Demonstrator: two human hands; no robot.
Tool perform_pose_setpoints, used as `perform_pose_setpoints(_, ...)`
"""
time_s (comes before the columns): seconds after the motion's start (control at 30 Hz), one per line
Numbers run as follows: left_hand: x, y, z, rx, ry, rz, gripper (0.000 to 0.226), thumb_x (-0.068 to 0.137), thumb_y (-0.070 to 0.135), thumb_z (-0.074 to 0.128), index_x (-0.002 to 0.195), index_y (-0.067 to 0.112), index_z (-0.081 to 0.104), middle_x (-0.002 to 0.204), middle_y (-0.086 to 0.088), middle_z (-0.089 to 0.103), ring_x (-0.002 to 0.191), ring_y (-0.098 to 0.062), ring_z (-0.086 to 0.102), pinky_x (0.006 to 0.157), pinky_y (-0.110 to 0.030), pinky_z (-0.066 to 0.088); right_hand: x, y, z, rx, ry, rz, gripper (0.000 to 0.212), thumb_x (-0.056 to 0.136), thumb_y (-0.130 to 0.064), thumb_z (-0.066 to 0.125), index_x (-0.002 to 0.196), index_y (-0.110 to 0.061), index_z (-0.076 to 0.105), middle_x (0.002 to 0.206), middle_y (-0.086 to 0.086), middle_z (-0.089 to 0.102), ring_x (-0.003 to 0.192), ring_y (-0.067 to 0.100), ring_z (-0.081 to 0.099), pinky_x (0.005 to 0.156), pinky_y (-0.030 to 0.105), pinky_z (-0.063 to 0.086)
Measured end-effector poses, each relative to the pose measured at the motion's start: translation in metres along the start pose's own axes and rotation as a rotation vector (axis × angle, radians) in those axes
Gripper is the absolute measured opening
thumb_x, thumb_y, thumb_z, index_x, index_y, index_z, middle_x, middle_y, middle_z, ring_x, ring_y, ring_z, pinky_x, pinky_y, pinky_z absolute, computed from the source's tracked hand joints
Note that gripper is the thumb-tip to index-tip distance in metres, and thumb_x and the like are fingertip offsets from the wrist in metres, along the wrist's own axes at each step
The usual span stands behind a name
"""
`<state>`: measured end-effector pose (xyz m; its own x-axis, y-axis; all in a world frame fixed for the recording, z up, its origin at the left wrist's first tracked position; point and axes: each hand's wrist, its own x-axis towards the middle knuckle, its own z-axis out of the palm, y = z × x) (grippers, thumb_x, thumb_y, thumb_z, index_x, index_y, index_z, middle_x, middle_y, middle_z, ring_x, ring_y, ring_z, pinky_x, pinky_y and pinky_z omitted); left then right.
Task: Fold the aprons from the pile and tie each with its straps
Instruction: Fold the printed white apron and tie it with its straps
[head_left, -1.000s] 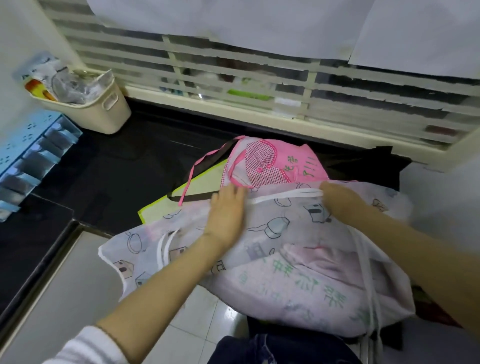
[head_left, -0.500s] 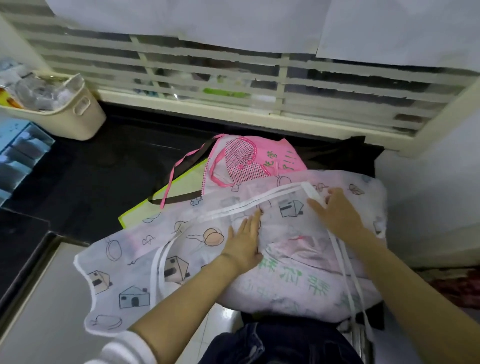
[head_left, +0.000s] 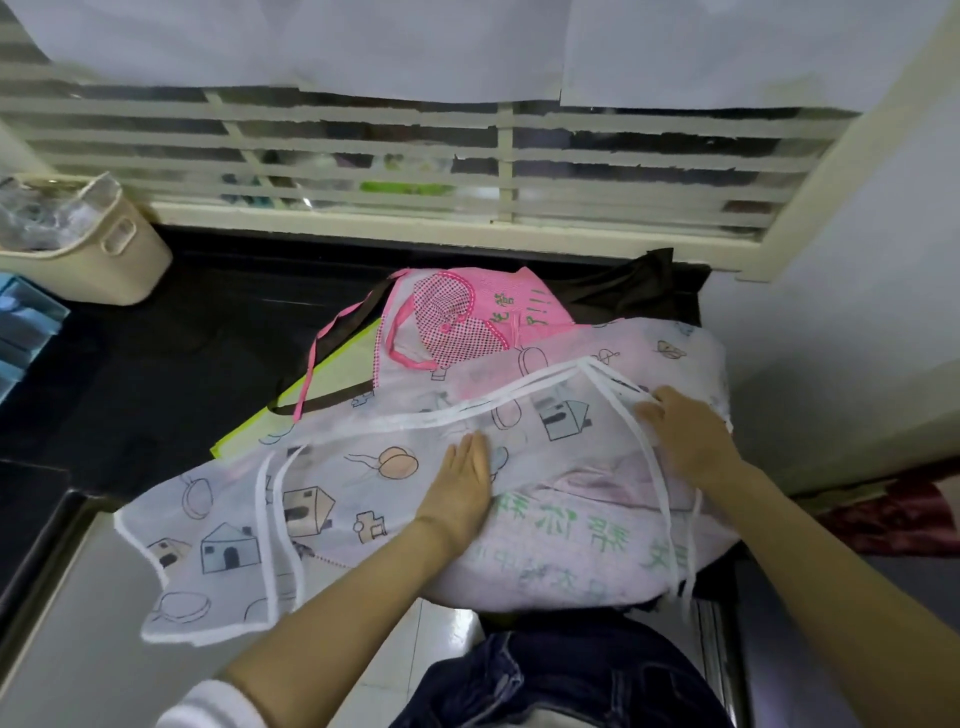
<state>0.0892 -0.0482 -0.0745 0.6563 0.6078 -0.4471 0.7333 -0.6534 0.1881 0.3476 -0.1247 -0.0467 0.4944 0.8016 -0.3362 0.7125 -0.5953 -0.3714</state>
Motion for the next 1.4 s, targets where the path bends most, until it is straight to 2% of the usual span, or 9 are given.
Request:
perform_pose_setpoints(0.13,-0.003,0.008,0.010,0.230,-0.135,0.051,0.057,0.104,0.017,0.016,0.142,-0.011,-0.014,0.150,-0.033,-0.017,0.141,-0.043,-0.015,0.117,-0.044,-0.005,0.001,0.009,0.005,-0.137,-0.025,0.008,0.022,0.100,-0.020,0.034,0.113,-0.012,0.050,0.097,0.005,0.059,0.100,0.031,0.060,0.089,0.036,0.040)
perform_pose_setpoints(0.27,-0.003,0.009,0.013,0.165,-0.278,0.124,0.069,0.102,0.025,0.027,0.144,-0.001,-0.021,0.149,-0.023,-0.030,0.139,-0.035,-0.027,0.117,-0.044,-0.011,-0.003,0.017,0.002,-0.221,0.140,0.012,0.024,0.098,-0.021,0.046,0.116,-0.009,0.056,0.103,0.013,0.064,0.098,0.032,0.059,0.086,0.037,0.040)
perform_pose_setpoints(0.43,0.001,0.003,0.000,-0.214,-0.240,0.120,0.069,0.099,0.048,0.032,0.151,0.014,0.003,0.158,-0.006,-0.014,0.145,-0.018,-0.013,0.119,-0.034,-0.004,0.004,-0.023,0.009,-0.040,0.327,-0.419,0.050,0.065,0.024,0.056,0.109,0.002,0.060,0.101,0.018,0.059,0.093,0.036,0.058,0.083,0.036,0.047)
perform_pose_setpoints(0.53,0.001,-0.004,-0.016,-0.160,-0.008,0.151,0.053,0.098,0.023,0.041,0.147,0.011,0.022,0.155,-0.008,0.017,0.140,-0.024,0.021,0.112,-0.030,0.018,0.009,-0.069,0.018,-0.029,0.103,-0.676,0.044,0.082,0.009,0.052,0.124,-0.005,0.054,0.122,0.009,0.055,0.112,0.025,0.053,0.093,0.026,0.037)
perform_pose_setpoints(0.67,0.010,-0.023,-0.024,-0.024,0.193,-0.045,0.057,0.088,0.007,0.046,0.141,0.018,0.029,0.145,-0.004,0.028,0.130,-0.024,0.029,0.098,-0.036,0.023,0.032,-0.091,0.042,-0.299,-0.100,-0.676,0.041,0.096,-0.017,0.046,0.136,-0.011,0.040,0.136,0.003,0.042,0.129,0.020,0.037,0.102,0.029,0.029)
perform_pose_setpoints(0.83,0.019,-0.047,-0.026,-0.083,0.091,-0.192,0.058,0.086,0.009,0.050,0.140,0.021,0.031,0.136,-0.002,0.039,0.121,-0.022,0.036,0.092,-0.035,0.026,0.053,-0.089,0.047,-0.502,-0.185,-0.628,0.039,0.090,-0.034,0.055,0.124,-0.015,0.049,0.126,0.003,0.045,0.120,0.022,0.039,0.098,0.031,0.030)
perform_pose_setpoints(0.97,0.026,-0.054,-0.028,-0.123,-0.029,-0.185,0.032,0.094,0.017,0.045,0.126,0.015,0.052,0.127,-0.008,0.042,0.117,-0.026,0.037,0.093,-0.037,0.032,0.060,-0.089,0.041,-0.471,-0.251,-0.608,0.039,0.085,-0.040,0.060,0.114,-0.016,0.052,0.114,0.003,0.047,0.107,0.021,0.044,0.089,0.029,0.031)
perform_pose_setpoints(1.17,0.038,-0.071,-0.035,-0.319,0.005,-0.173,0.042,0.098,0.017,0.042,0.140,0.014,0.039,0.127,-0.011,0.037,0.113,-0.030,0.046,0.099,-0.040,0.039,0.080,-0.111,0.028,-0.528,-0.214,-0.579,0.028,0.094,-0.035,0.051,0.112,-0.015,0.055,0.112,0.002,0.060,0.103,0.021,0.055,0.091,0.032,0.036)
perform_pose_setpoints(1.4,0.055,-0.084,-0.047,-0.202,0.016,-0.272,0.052,0.093,0.009,0.047,0.143,0.016,0.032,0.133,-0.008,0.042,0.109,-0.030,0.055,0.091,-0.040,0.045,0.099,-0.131,0.043,-0.577,-0.146,-0.580,0.028,0.099,-0.028,0.041,0.117,-0.009,0.049,0.120,0.007,0.056,0.109,0.023,0.053,0.091,0.033,0.032)
